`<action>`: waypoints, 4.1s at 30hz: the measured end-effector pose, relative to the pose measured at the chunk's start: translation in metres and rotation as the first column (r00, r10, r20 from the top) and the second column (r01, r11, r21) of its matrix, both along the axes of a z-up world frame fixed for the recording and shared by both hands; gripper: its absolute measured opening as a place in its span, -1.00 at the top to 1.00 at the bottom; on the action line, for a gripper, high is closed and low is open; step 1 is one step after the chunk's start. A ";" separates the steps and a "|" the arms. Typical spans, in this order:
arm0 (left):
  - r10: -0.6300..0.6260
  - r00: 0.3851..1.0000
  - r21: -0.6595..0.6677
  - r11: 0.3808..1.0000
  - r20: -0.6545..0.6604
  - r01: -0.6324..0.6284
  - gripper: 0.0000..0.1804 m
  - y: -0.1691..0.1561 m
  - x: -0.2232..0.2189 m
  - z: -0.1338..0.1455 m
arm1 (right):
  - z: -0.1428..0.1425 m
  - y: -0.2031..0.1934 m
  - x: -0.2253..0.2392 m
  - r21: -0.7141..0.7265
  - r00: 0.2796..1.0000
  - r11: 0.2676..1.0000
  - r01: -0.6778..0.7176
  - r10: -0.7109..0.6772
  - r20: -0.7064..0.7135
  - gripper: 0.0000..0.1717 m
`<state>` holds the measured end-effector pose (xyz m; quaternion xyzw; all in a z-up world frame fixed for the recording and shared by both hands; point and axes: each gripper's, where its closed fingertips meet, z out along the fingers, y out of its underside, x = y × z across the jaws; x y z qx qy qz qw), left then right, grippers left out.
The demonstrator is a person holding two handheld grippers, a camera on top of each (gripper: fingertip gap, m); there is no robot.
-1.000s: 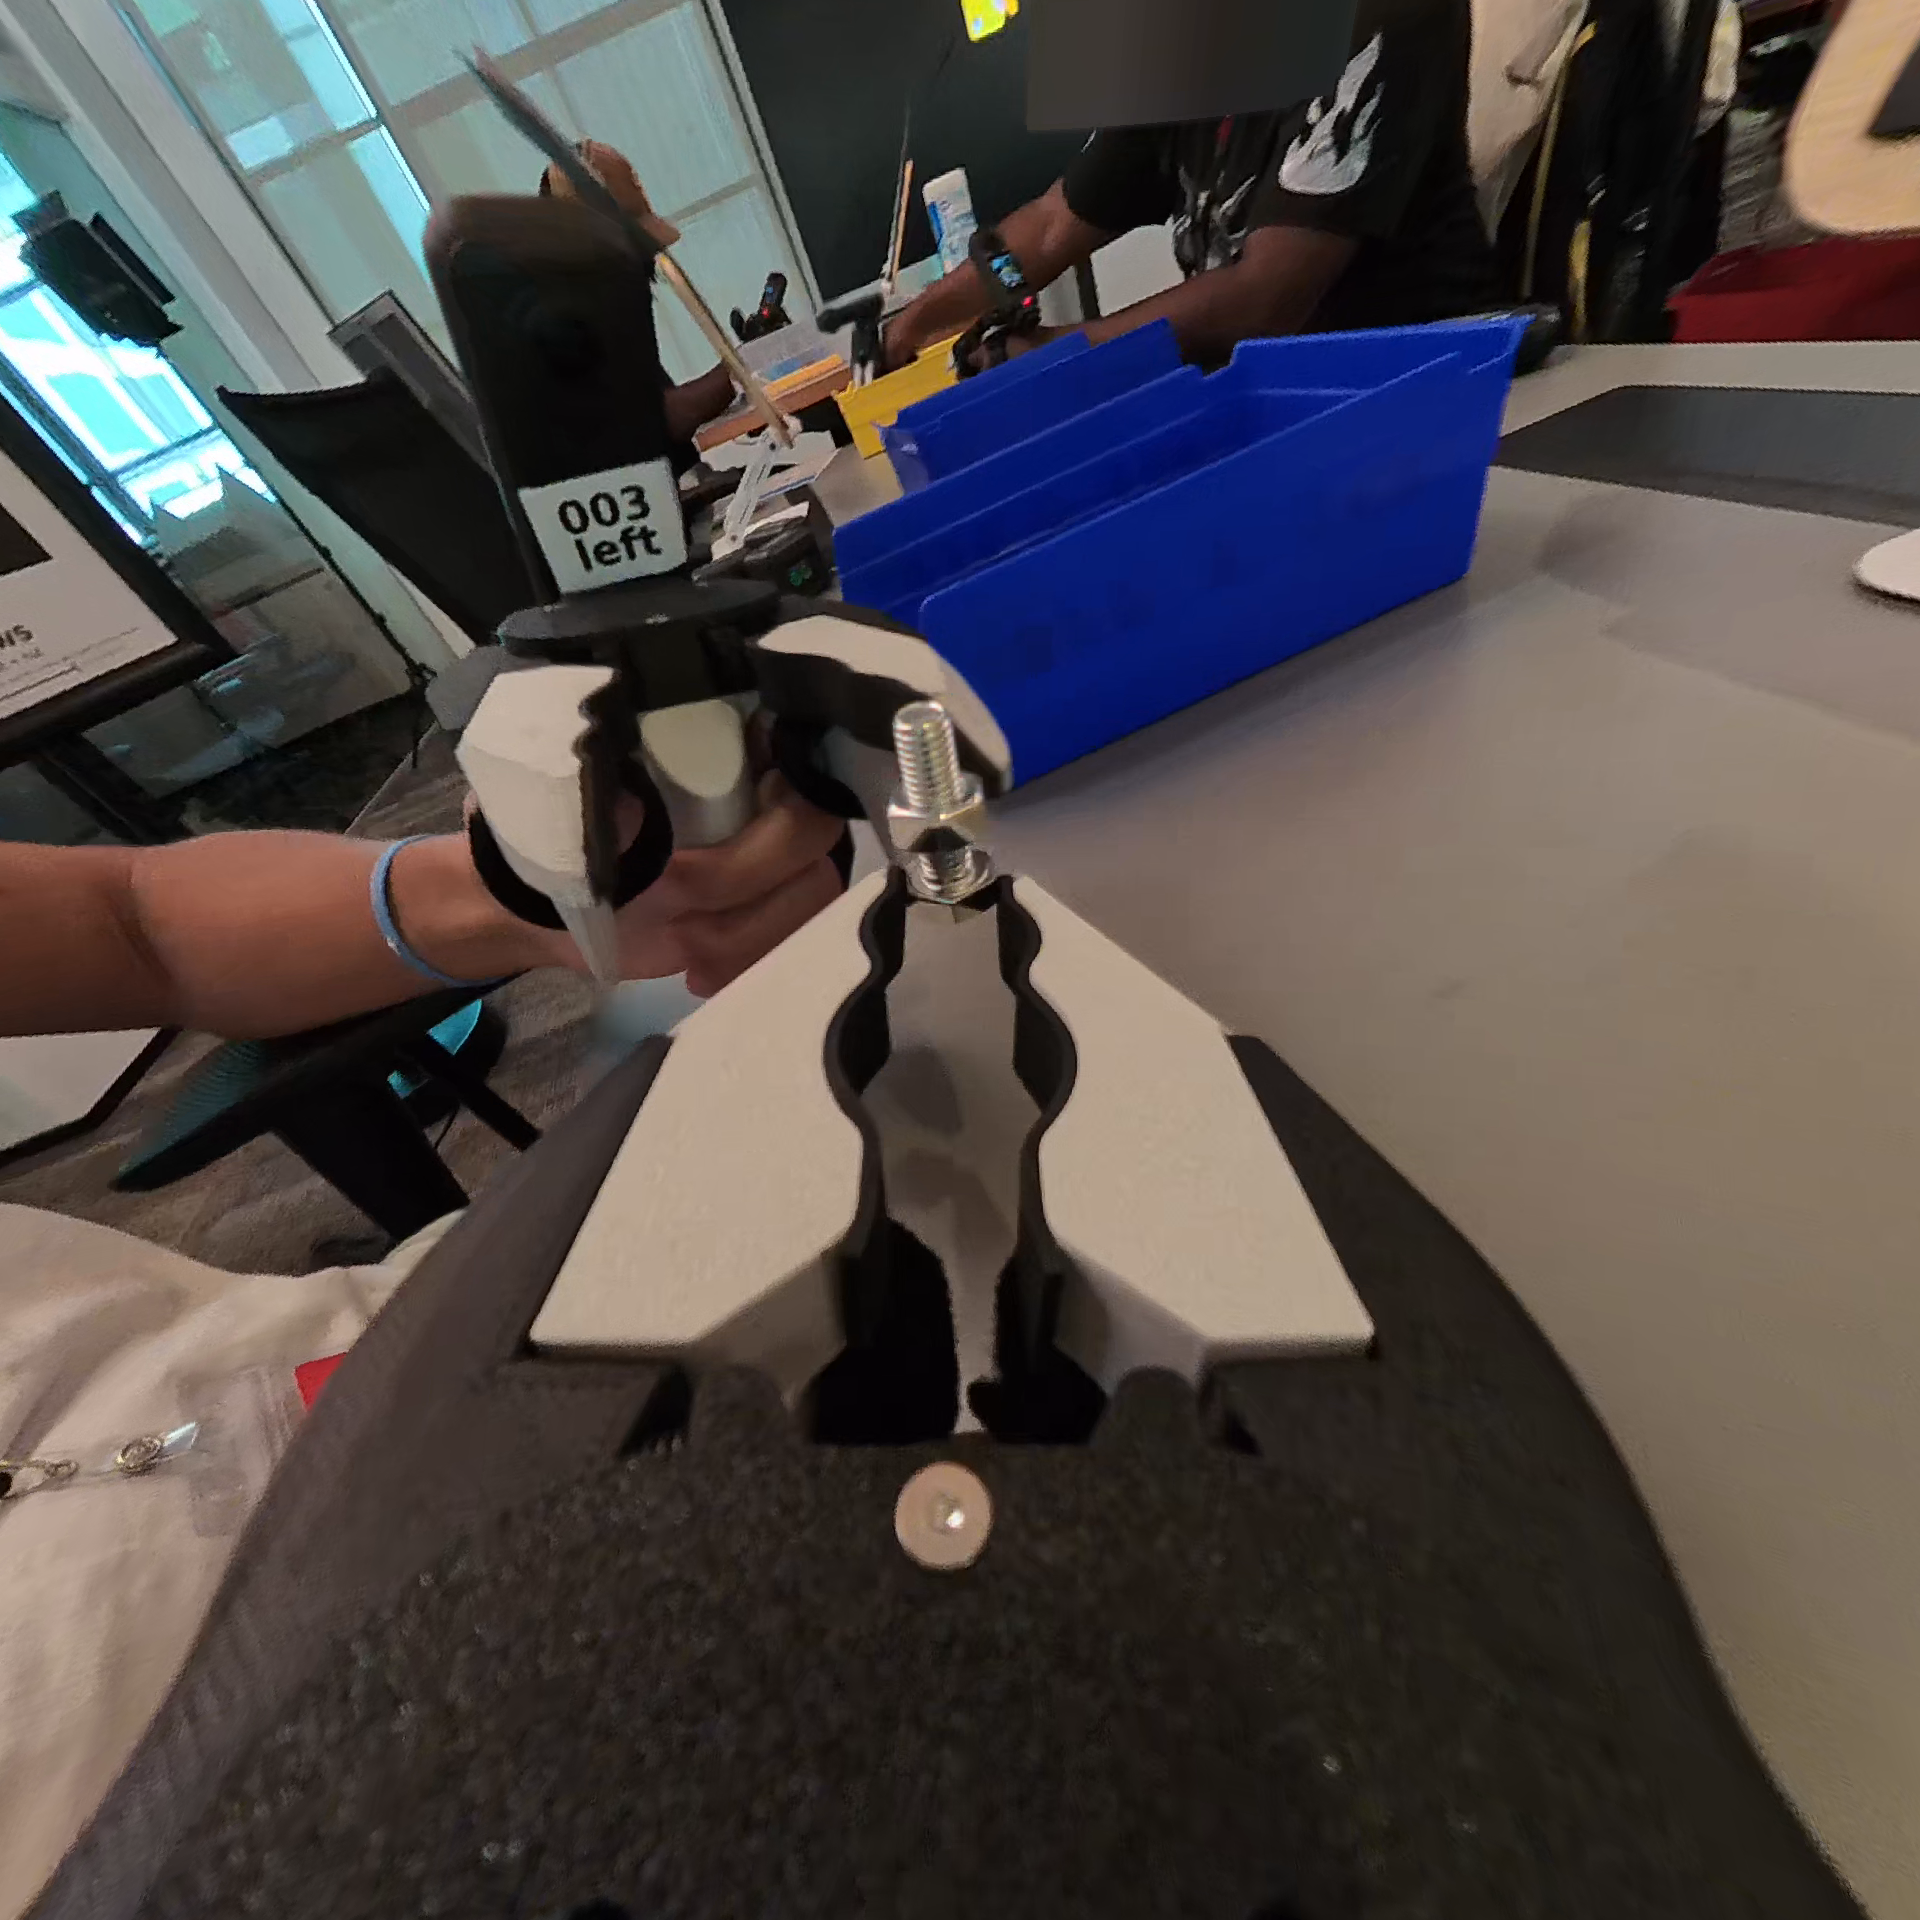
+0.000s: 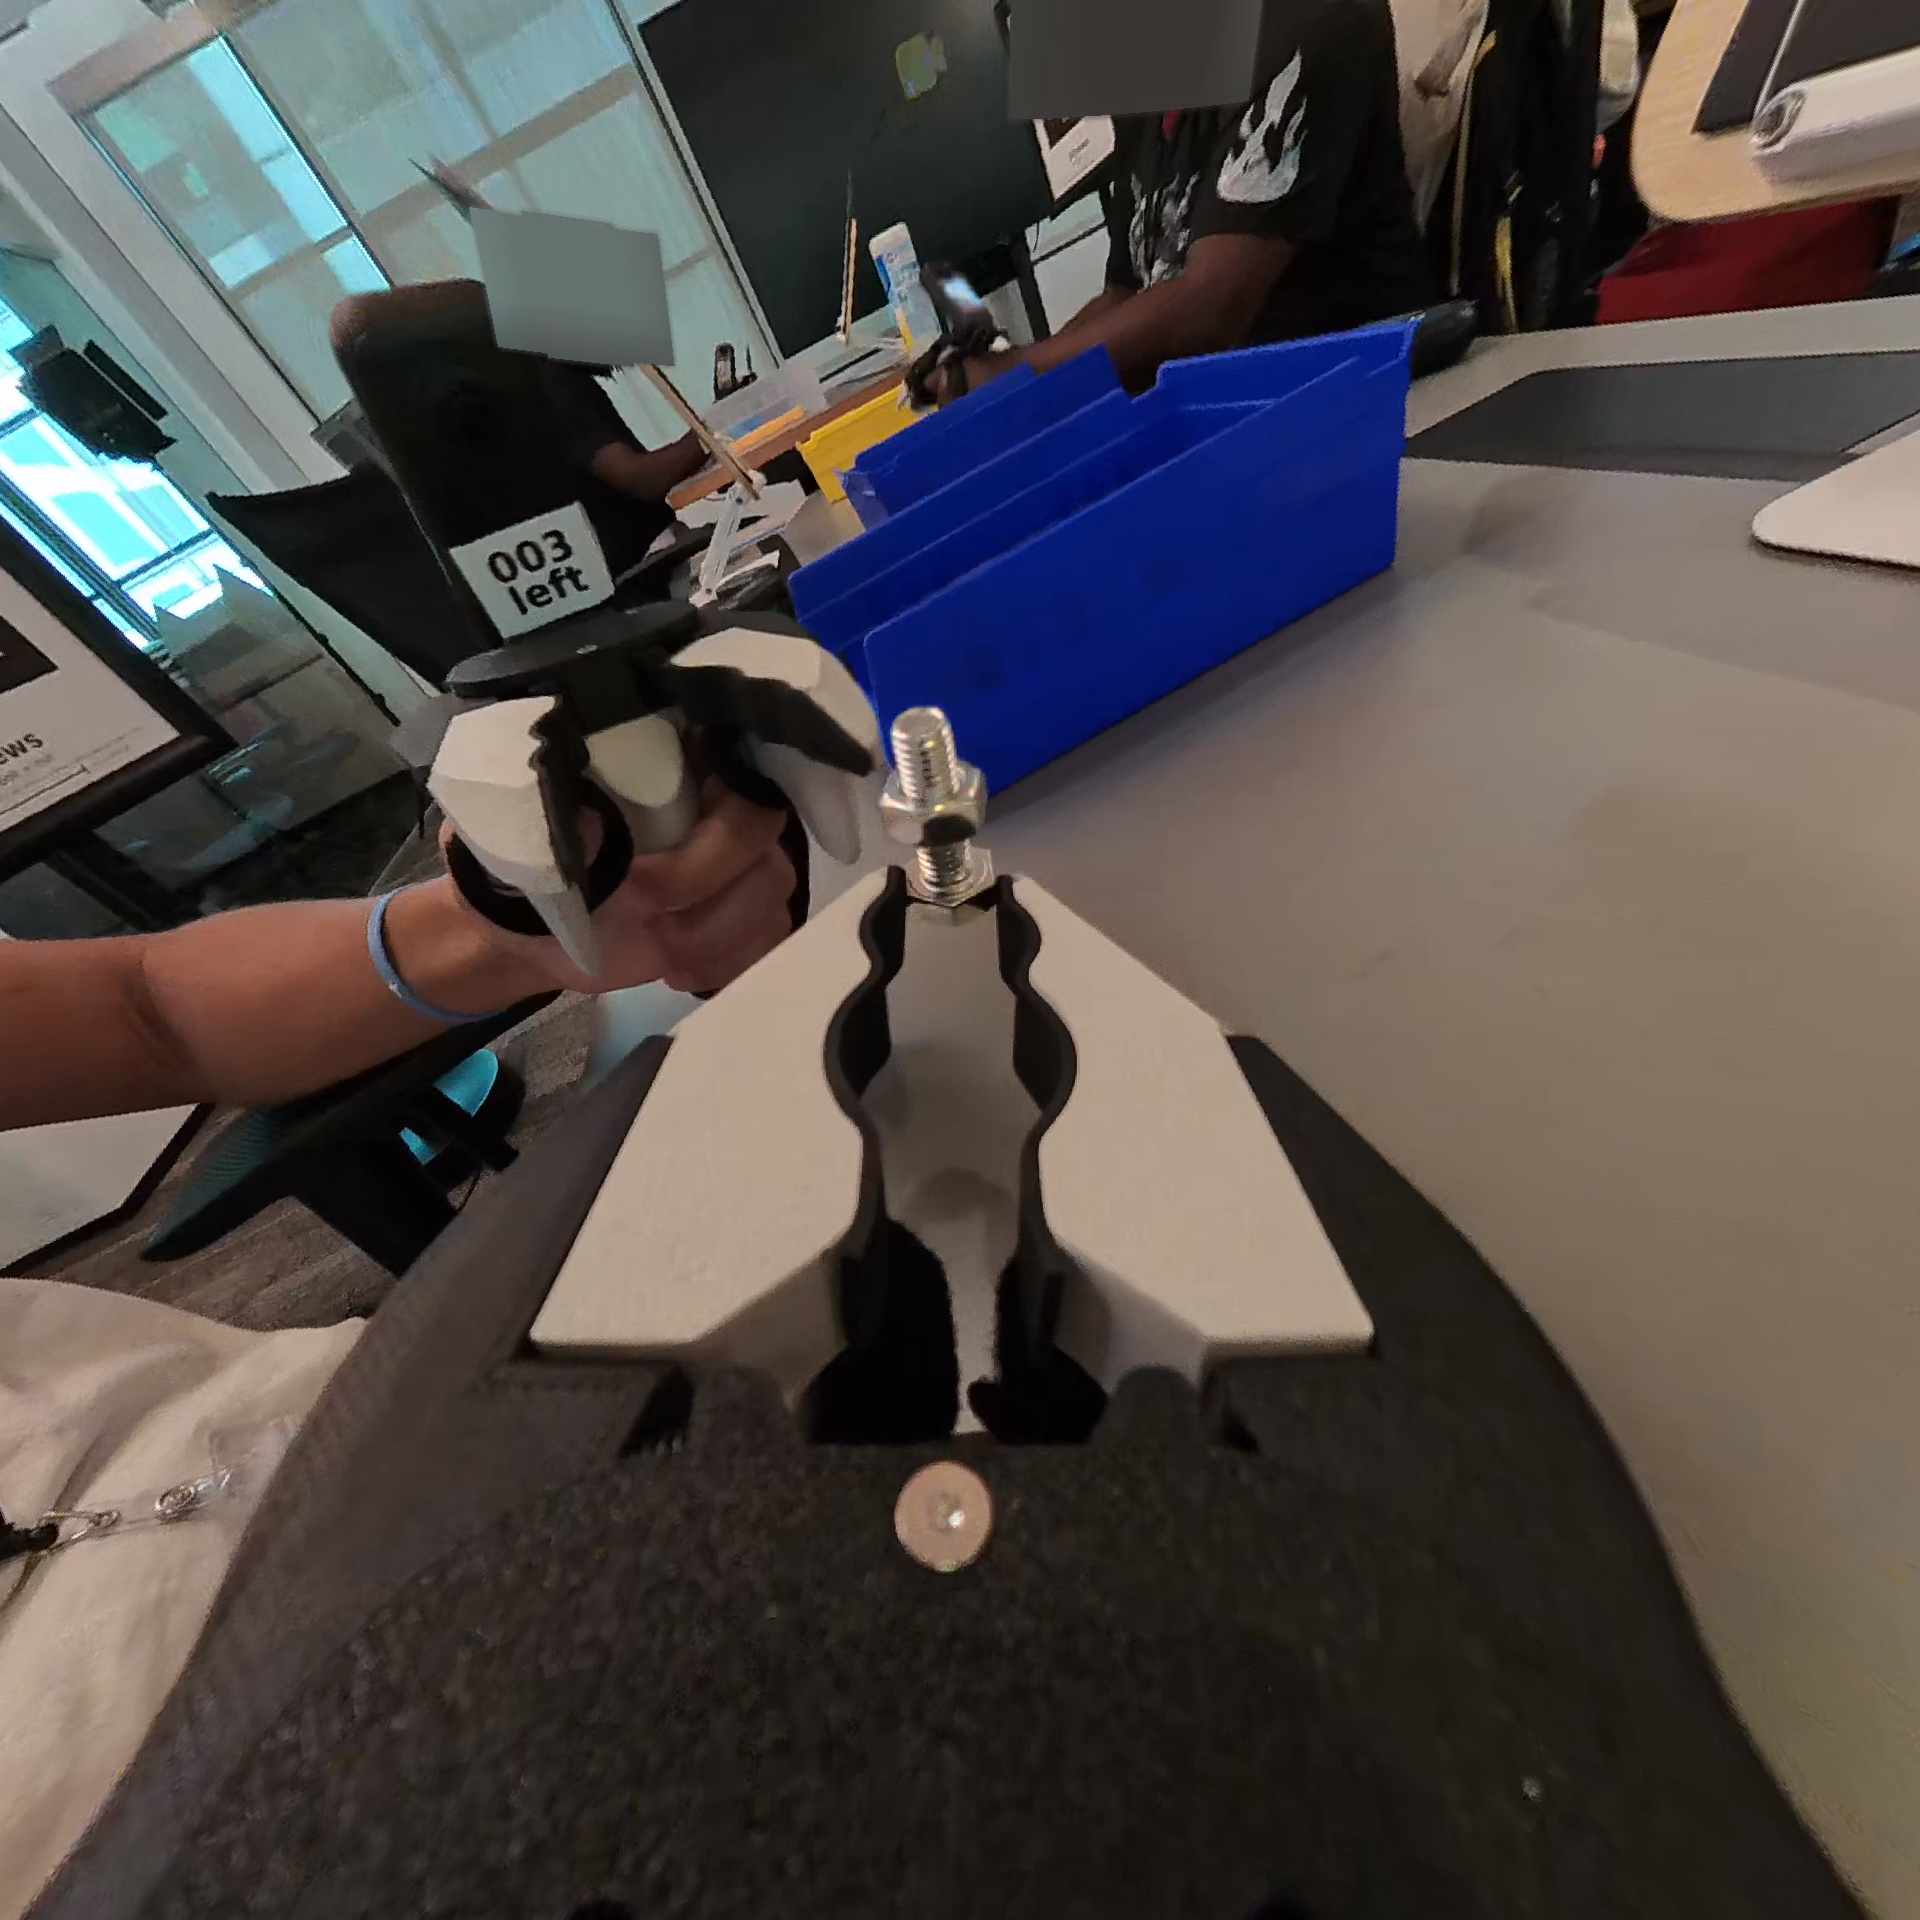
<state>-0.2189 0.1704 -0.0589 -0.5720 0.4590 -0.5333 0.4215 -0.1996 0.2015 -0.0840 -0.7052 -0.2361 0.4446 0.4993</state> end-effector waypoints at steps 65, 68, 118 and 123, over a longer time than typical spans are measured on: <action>-0.022 1.000 -0.080 0.997 0.005 0.022 0.35 -0.003 0.007 -0.005 | -0.006 -0.012 -0.030 -0.060 0.996 0.994 -0.091 0.091 0.008 0.80; -0.023 0.998 -0.093 0.995 0.056 0.029 0.46 0.004 -0.004 0.005 | -0.001 -0.004 -0.012 -0.059 0.999 0.997 -0.040 0.039 -0.011 0.80; -0.062 0.997 -0.059 0.996 -0.045 0.059 0.26 -0.009 0.010 -0.014 | -0.014 -0.018 -0.044 -0.044 0.992 0.994 -0.100 0.103 0.069 0.80; -0.030 1.000 -0.076 0.997 -0.007 0.030 0.33 0.001 0.002 -0.006 | -0.008 -0.006 -0.018 -0.046 0.999 0.999 -0.027 0.029 0.042 0.80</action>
